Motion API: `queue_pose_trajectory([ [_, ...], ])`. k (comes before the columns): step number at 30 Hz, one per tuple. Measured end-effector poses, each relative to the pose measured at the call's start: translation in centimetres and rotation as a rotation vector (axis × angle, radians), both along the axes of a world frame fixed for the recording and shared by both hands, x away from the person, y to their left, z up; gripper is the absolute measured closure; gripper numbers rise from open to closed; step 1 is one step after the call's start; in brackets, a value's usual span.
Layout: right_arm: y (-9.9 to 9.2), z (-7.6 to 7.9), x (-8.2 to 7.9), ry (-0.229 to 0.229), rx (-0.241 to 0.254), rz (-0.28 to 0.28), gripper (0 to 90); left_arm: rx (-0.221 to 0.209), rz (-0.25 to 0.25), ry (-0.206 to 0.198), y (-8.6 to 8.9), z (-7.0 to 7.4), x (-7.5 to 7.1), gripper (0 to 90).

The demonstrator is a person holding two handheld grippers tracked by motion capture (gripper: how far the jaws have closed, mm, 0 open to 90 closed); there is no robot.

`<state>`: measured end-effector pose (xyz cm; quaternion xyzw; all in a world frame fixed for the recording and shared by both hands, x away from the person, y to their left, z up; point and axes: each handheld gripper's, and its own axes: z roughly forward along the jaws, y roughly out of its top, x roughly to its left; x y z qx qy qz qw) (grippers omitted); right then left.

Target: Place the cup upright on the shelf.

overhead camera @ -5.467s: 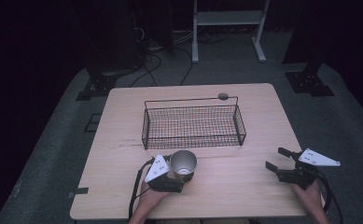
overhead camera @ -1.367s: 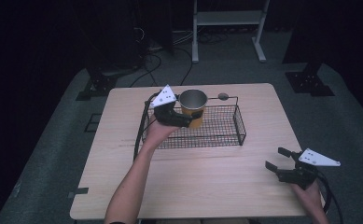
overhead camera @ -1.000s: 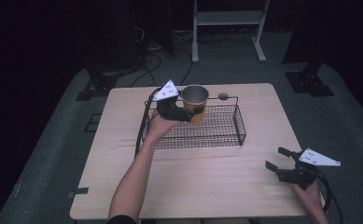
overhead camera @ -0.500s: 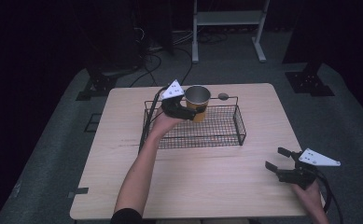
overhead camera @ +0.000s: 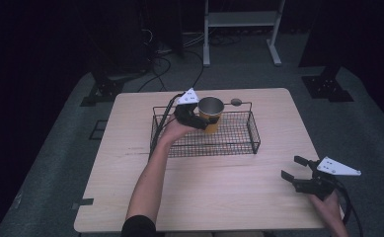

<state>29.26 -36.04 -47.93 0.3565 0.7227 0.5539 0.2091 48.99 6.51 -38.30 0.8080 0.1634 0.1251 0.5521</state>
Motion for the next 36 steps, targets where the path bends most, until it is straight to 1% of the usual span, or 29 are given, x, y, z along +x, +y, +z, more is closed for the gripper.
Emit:
queue_pose_trajectory([
  [3,0.0,0.0,0.0,0.0,0.003,-0.001,14.3,0.015,-0.004,0.013,0.0,-0.4,0.4,13.7],
  [6,0.0,0.0,0.0,0.0,0.004,0.0,14.3,0.036,-0.011,0.038,-0.1,-0.8,0.7,13.7],
  [7,0.0,0.0,0.0,0.0,0.004,0.001,14.3,0.062,0.003,0.035,-0.1,-1.0,0.7,13.7],
  [9,0.0,0.0,0.0,0.0,0.004,0.0,14.3,0.066,0.007,0.034,-0.1,-1.0,0.8,13.7],
  [11,0.0,0.0,0.0,-0.001,0.003,-0.001,14.3,0.064,-0.002,0.048,-0.1,-1.2,0.9,13.7],
  [13,0.0,0.0,0.0,0.001,0.005,-0.002,14.3,0.089,-0.006,0.046,-0.2,-1.5,1.0,13.7],
  [16,0.0,0.0,0.0,0.0,0.006,-0.003,14.3,0.085,-0.008,0.053,-0.1,-1.6,1.1,13.6],
  [17,0.0,0.0,0.0,0.0,0.006,-0.002,14.3,0.081,0.007,0.067,0.0,-1.8,1.3,12.7],
  [18,0.0,0.0,0.0,0.0,0.006,-0.002,14.3,0.081,0.007,0.067,0.0,-1.8,1.3,11.7],
  [20,0.0,0.0,0.0,0.0,0.006,-0.002,14.3,0.096,0.005,0.082,0.0,-2.1,1.5,11.7],
  [21,0.0,0.0,0.0,-0.001,0.005,-0.002,14.3,0.126,-0.006,0.095,-0.1,-2.5,1.6,11.8],
  [22,0.0,0.0,0.0,-0.001,0.005,-0.002,14.3,0.126,-0.006,0.095,-0.1,-2.5,1.6,11.9],
  [25,0.0,0.0,0.0,-0.002,0.004,0.0,14.3,0.144,-0.019,0.108,-0.3,-3.0,1.7,12.0],
  [26,0.0,0.0,0.0,-0.002,0.004,0.0,14.3,0.144,-0.019,0.108,-0.3,-3.0,1.7,12.0],
  [31,0.0,0.0,0.0,-0.002,0.005,0.0,14.2,0.174,-0.034,0.115,-0.7,-3.5,1.7,12.0],
  [36,0.0,0.0,0.0,-0.003,0.007,-0.001,14.2,0.17,-0.029,0.114,-0.7,-3.6,1.8,12.0],
])
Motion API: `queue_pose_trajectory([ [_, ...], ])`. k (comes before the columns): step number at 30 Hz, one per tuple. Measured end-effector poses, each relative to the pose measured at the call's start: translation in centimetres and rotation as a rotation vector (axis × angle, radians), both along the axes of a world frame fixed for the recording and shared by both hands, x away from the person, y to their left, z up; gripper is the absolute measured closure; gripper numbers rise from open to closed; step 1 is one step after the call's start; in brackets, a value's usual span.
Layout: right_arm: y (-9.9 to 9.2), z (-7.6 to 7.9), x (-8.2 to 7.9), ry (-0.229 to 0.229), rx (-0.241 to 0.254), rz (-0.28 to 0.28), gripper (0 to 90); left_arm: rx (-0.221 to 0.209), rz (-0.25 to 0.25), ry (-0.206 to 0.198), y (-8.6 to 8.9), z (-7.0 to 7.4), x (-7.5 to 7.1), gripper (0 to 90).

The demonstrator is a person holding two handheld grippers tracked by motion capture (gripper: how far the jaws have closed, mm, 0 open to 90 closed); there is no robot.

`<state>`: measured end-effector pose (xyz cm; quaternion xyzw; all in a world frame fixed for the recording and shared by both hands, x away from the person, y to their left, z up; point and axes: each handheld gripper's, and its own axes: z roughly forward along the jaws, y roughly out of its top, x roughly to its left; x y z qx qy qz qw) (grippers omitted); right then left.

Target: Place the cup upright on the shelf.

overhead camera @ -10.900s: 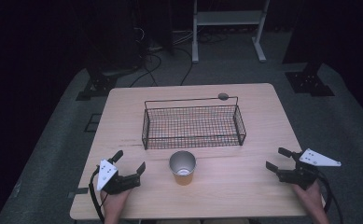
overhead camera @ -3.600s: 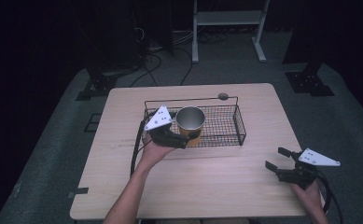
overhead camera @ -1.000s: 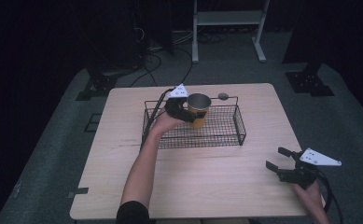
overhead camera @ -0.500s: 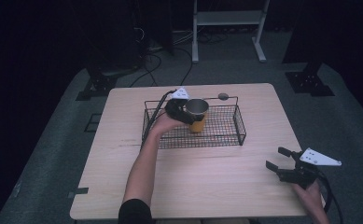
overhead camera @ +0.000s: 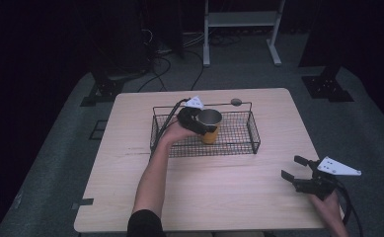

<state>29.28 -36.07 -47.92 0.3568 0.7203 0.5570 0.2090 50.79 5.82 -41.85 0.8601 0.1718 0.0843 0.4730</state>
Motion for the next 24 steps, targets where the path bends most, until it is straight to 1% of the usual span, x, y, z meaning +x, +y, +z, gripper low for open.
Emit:
queue_pose_trajectory([
  [6,0.01,0.0,0.0,-0.001,-0.001,0.0,14.2,0.014,-0.007,-0.002,-0.02,0.0,-0.11,11.9],
  [15,0.03,0.01,-0.03,-0.002,-0.005,0.001,14.2,0.025,-0.014,0.013,0.07,-0.04,-0.22,11.2],
  [18,0.01,0.01,-0.04,-0.002,-0.002,0.001,14.2,0.028,-0.011,0.016,0.03,-0.06,-0.27,9.1],
  [20,-0.03,0.0,-0.06,-0.002,0.0,0.004,14.2,0.015,-0.014,0.033,0.01,-0.07,-0.29,6.6],
  [22,-0.06,0.0,-0.06,-0.003,0.002,0.004,14.2,0.015,-0.011,0.029,-0.01,-0.03,-0.32,6.2],
  [24,-0.13,0.01,-0.07,-0.003,0.007,0.005,14.2,0.011,-0.003,0.028,-0.05,0.04,-0.37,2.7],
])
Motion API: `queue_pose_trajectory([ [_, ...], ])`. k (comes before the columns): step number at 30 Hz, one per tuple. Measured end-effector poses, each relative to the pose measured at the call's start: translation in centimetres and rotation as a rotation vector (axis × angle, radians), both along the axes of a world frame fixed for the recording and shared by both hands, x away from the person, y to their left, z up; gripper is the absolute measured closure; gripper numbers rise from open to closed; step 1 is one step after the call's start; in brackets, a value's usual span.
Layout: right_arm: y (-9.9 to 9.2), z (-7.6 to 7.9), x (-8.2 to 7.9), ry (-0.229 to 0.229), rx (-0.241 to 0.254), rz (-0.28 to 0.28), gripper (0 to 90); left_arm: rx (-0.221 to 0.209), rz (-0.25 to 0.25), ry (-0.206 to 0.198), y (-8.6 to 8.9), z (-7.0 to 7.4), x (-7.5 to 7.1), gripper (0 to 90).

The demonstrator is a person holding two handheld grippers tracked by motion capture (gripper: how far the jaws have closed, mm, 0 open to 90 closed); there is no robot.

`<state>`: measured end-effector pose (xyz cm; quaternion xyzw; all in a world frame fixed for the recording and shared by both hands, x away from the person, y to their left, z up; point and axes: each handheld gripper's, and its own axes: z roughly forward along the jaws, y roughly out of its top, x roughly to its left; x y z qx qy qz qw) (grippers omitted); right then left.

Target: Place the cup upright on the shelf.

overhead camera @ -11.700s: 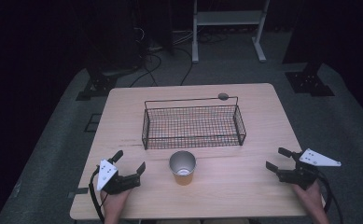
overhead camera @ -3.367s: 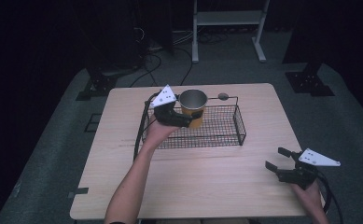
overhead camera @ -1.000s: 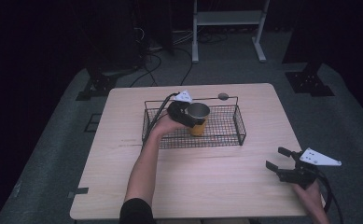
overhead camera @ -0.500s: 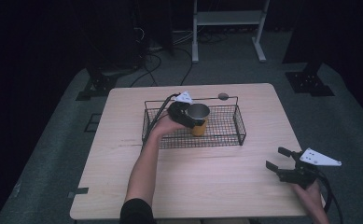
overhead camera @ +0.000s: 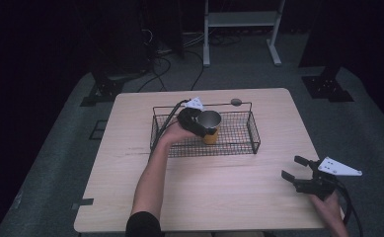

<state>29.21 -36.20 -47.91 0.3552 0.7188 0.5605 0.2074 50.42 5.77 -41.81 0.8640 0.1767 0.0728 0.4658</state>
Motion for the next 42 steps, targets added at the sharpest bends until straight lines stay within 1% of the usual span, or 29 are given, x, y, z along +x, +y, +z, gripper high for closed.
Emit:
queue_pose_trajectory([
  [6,-0.2,0.0,0.0,-0.001,0.017,0.004,14.2,-0.014,0.004,-0.011,0.0,0.3,-0.3,1.9],
  [13,-0.1,0.0,0.0,0.0,0.013,0.002,14.2,-0.027,0.006,-0.022,0.0,0.8,-0.6,1.4],
  [16,-0.1,0.0,0.0,0.001,0.013,-0.002,14.2,-0.041,0.003,-0.025,0.2,0.9,-0.6,1.5],
  [18,-0.1,0.0,0.0,0.001,0.012,-0.005,14.2,-0.041,0.007,-0.031,0.2,1.0,-0.6,1.5],
  [19,-0.1,0.0,0.0,0.001,0.01,-0.005,14.3,-0.061,0.01,-0.036,0.3,1.3,-0.6,1.5],
  [20,-0.1,0.0,0.0,0.001,0.007,-0.004,14.2,-0.065,0.013,-0.041,0.3,1.4,-0.6,1.5],
  [21,0.0,0.0,0.0,0.0,0.004,-0.004,14.2,-0.064,0.012,-0.048,0.3,1.6,-0.7,1.5],
  [28,0.0,0.0,0.0,0.003,0.001,-0.003,14.3,-0.078,0.015,-0.058,0.4,2.2,-1.0,1.5],
  [31,0.0,0.0,0.0,0.003,0.0,-0.004,14.3,-0.086,0.015,-0.068,0.5,2.5,-1.3,1.5],
  [33,0.0,0.0,0.0,0.003,0.001,-0.005,14.2,-0.085,0.023,-0.08,0.6,2.7,-1.4,1.5],
  [35,0.0,0.0,0.0,0.003,0.001,-0.005,14.2,-0.088,0.029,-0.083,0.7,2.8,-1.4,1.5],
  [39,0.0,0.0,0.0,0.004,0.001,-0.004,14.3,-0.106,0.036,-0.089,1.0,3.0,-1.6,1.5],
  [40,0.0,0.0,0.0,0.004,0.001,-0.004,14.2,-0.111,0.039,-0.096,1.2,3.1,-1.8,1.5],
  [42,0.0,0.0,0.0,0.003,0.0,-0.004,14.2,-0.111,0.048,-0.103,1.3,3.2,-1.9,1.5],
])
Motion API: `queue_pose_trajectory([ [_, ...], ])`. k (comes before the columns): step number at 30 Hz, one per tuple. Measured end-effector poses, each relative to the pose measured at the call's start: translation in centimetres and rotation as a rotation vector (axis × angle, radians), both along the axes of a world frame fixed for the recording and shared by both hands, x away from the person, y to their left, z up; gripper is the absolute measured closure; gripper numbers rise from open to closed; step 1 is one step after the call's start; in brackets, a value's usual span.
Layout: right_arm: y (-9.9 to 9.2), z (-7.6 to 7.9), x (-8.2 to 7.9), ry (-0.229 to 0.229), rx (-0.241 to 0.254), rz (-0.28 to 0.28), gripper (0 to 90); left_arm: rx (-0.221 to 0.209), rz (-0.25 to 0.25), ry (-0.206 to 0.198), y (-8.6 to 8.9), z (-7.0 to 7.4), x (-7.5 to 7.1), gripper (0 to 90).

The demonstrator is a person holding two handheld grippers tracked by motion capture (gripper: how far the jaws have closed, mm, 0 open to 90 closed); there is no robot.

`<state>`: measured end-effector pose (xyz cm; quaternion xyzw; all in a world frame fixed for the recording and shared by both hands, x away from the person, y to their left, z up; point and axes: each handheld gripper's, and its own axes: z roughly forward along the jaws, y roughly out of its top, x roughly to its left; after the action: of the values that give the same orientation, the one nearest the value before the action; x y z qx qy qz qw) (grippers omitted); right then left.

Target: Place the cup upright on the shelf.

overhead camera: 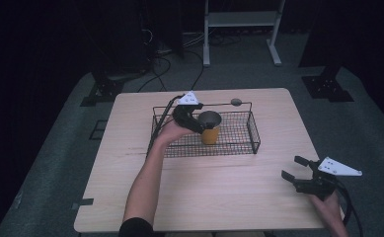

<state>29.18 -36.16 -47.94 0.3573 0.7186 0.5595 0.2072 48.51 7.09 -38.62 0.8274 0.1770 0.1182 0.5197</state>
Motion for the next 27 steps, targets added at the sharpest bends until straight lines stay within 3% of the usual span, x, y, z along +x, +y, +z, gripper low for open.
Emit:
queue_pose_trajectory([
  [3,0.0,0.0,0.0,0.0,0.001,-0.002,14.2,-0.036,0.018,-0.012,0.6,0.3,-0.4,1.5],
  [27,0.0,0.0,0.0,0.001,0.0,0.0,14.2,-0.119,0.006,-0.052,2.2,1.1,-3.5,1.6],
])
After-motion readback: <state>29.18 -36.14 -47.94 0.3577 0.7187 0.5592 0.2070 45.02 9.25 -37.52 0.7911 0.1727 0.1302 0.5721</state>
